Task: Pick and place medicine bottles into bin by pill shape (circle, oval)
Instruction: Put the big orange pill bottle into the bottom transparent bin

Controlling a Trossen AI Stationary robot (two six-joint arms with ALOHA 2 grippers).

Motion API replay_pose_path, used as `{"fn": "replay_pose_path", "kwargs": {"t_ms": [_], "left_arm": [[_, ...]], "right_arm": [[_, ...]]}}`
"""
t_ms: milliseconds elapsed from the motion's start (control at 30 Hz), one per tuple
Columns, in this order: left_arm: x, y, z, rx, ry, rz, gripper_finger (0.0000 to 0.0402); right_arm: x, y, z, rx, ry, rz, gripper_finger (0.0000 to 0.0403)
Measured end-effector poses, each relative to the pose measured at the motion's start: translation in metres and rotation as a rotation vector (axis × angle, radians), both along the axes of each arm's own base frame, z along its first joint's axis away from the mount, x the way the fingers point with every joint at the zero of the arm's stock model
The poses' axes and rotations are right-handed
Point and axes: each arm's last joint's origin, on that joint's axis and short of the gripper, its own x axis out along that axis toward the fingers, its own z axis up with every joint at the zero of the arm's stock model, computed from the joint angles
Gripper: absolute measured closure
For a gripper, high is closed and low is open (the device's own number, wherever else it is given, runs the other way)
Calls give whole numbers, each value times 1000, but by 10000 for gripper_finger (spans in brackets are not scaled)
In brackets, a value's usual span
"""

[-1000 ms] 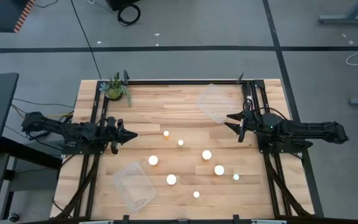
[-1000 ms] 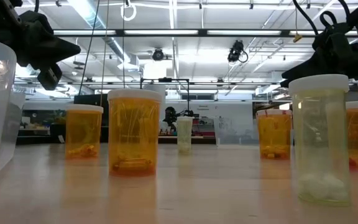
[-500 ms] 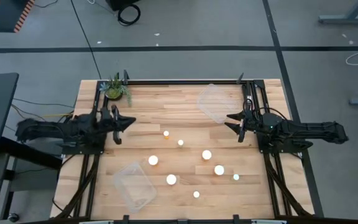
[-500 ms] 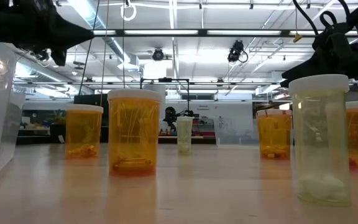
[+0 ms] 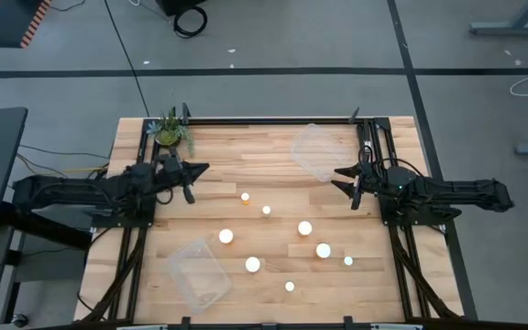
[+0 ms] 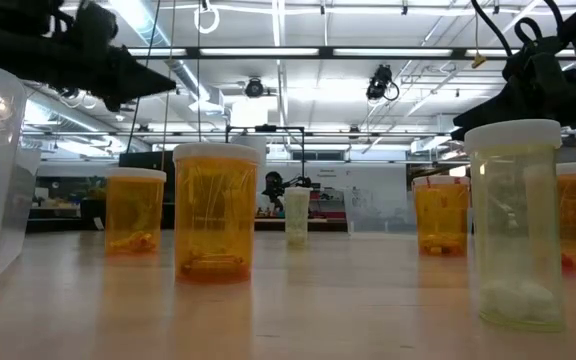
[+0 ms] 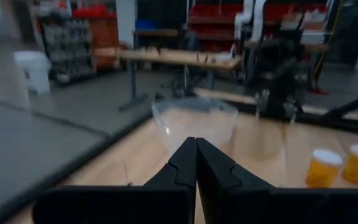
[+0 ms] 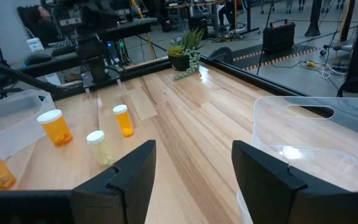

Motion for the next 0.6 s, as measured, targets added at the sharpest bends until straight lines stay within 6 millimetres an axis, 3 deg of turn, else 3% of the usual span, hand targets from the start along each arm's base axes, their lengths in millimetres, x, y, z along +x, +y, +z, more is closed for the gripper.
{"fn": "replay_pose_path", "kwargs": {"t_ms": [300,600], "left_arm": [[16,-10,-16,-115,114,-143,371],[44,-28,2,-206,415,-208,349]], "right_arm": [[0,0,0,0,0,0,185],[0,0,0,0,0,0,185]]}}
